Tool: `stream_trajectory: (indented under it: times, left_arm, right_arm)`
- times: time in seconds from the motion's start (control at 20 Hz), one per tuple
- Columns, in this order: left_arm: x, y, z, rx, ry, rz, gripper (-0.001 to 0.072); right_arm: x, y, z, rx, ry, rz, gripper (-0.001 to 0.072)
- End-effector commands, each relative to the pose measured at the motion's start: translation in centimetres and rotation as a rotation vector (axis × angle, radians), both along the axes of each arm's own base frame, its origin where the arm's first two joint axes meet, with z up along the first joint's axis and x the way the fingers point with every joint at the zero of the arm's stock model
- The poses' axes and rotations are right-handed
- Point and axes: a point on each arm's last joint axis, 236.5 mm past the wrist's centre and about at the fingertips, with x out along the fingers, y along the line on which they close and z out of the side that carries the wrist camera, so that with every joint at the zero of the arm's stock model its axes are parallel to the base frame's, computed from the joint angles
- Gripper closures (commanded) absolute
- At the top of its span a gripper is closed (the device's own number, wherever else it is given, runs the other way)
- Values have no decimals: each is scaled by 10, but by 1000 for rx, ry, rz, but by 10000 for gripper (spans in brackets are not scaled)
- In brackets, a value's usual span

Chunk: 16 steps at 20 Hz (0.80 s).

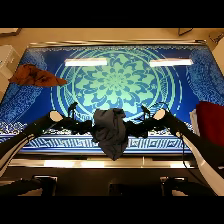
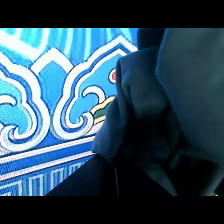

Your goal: Fold the clothes and pants, and hang the long-sleeved shirts on hangers.

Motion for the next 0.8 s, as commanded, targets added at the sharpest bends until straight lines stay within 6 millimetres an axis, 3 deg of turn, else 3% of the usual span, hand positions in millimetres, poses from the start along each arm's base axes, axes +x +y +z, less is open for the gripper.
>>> stream_trajectory:
  times: [0.0,0.1,0.15,0.2,0.3,0.35,0.45,0.5,0.55,0.6,0.65,0.75]
  left_arm:
    - [4,2,12,-10,-33,6,680]
    - [20,12,40,-13,-145,-8,681]
    - [34,22,62,-12,-214,12,681]
    - [50,34,93,-22,-298,49,681]
    - [83,66,193,-57,-543,150,681]
    - [90,82,251,-69,-682,193,681]
    - [77,112,375,-86,-988,279,681]
    - [58,126,434,-93,-1144,328,681]
    - [37,138,479,-98,-1276,377,681]
    - [13,150,516,-97,-1393,426,681]
    - [-8,158,540,-96,-1478,463,681]
    - [-42,169,565,-77,-1578,504,681]
  right_arm:
    - [14,-3,5,-19,-37,-5,675]
    - [40,-28,34,-81,-146,37,675]
    - [61,-48,58,-131,-229,49,675]
    - [87,-76,95,-198,-344,43,675]
    - [132,-131,200,-317,-632,-35,674]
    - [144,-154,270,-360,-812,-85,674]
    - [134,-178,399,-410,-1145,-175,674]
    - [115,-186,455,-434,-1291,-220,673]
    - [95,-193,494,-471,-1404,-256,673]
    - [73,-198,523,-500,-1490,-287,673]
    - [53,-202,539,-523,-1535,-308,673]
    - [26,-207,549,-565,-1556,-312,673]
